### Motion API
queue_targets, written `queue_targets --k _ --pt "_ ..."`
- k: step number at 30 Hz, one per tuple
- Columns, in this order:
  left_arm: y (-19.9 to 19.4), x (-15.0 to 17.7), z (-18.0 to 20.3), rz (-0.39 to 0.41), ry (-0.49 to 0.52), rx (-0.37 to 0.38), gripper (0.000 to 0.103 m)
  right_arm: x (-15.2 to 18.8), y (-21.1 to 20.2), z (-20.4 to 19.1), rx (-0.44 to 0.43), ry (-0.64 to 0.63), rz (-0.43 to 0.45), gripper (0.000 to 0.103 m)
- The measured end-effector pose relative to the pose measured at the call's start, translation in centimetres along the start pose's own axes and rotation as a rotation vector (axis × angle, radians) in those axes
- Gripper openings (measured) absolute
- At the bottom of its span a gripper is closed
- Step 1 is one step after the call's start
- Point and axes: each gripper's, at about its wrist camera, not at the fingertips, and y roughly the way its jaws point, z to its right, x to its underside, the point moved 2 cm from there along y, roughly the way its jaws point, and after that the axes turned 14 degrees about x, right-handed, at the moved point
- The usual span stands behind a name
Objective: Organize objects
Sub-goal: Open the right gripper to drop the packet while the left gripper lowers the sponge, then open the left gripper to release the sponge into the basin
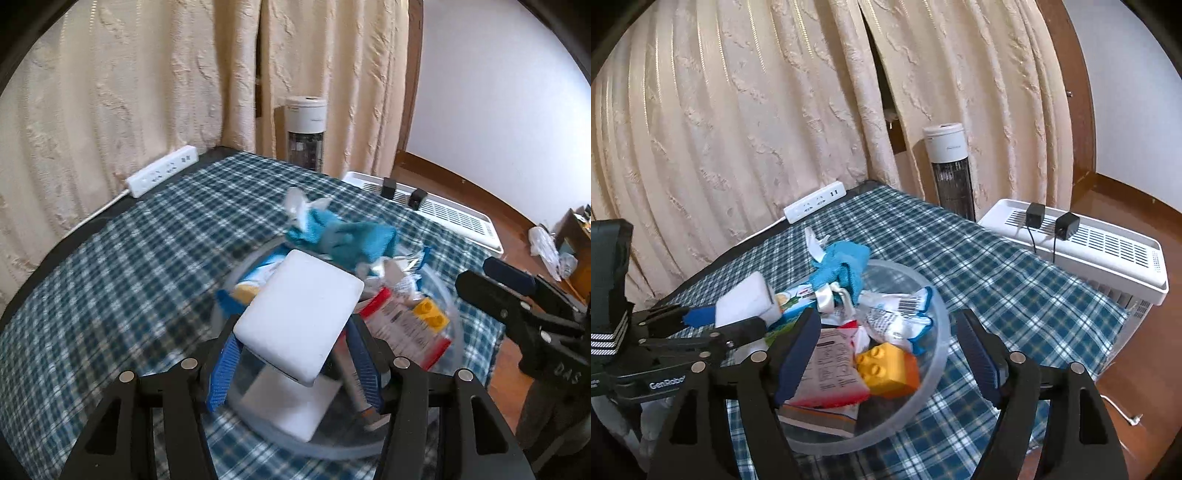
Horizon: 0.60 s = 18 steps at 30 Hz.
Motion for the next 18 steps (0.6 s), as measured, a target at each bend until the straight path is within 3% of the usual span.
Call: queue_targets --k 5,7,9,13,18 --pt "1.5 -0.1 0.7 -0.027 -0.014 0.042 0.060 0.2 0.1 1.3 0.012 0.024 -0.012 0.077" --pt "2.1 0.0 0.7 -0.043 -0.028 0.053 0.068 0.3 0.1 1.6 0.015 0.029 -0.017 0.077" --pt "2.3 0.2 0.6 -0.044 -0.036 0.061 0.083 0.4 0.1 1.8 0.016 0.033 -0.021 0.077" --pt "1.6 0.4 0.5 -0.027 -0.035 0.059 0.093 0.5 0.0 1.8 0.016 0.032 -0.023 0.078" --pt "-0.1 0.6 0.0 0.009 -0.051 0.021 0.103 0.9 -0.6 2.0 0.006 0.030 -0.027 0.087"
